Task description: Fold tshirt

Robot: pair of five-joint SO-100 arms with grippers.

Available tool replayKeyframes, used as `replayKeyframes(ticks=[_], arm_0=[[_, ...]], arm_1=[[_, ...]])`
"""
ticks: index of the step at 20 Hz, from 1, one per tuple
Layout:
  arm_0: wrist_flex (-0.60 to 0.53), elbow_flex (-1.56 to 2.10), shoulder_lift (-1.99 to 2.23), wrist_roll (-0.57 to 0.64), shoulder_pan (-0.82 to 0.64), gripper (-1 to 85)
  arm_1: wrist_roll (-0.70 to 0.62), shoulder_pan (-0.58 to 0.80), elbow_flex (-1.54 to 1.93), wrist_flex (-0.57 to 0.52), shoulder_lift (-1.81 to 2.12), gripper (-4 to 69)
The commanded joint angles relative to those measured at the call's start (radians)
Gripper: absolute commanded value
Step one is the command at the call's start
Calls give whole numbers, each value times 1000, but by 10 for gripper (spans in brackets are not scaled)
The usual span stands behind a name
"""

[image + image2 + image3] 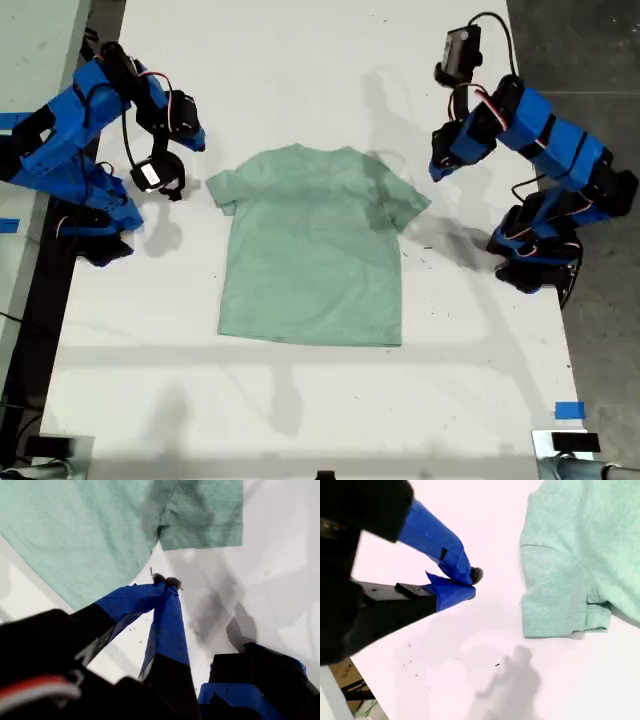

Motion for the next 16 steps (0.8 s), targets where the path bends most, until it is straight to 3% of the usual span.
replayKeyframes(ticks=[1, 6, 12, 16], arm_0=[[11, -48, 15, 15, -23, 1], [-46, 40, 14, 15, -18, 1], [-150, 107, 78, 35, 5, 1], [-186, 138, 94, 80, 21, 1]], arm_1=[[-18, 20, -55, 6, 2, -15], [-18, 20, -2, 2, -6, 12], [-87, 20, 77, -25, -49, 213], [-169, 54, 247, -190, -31, 259]])
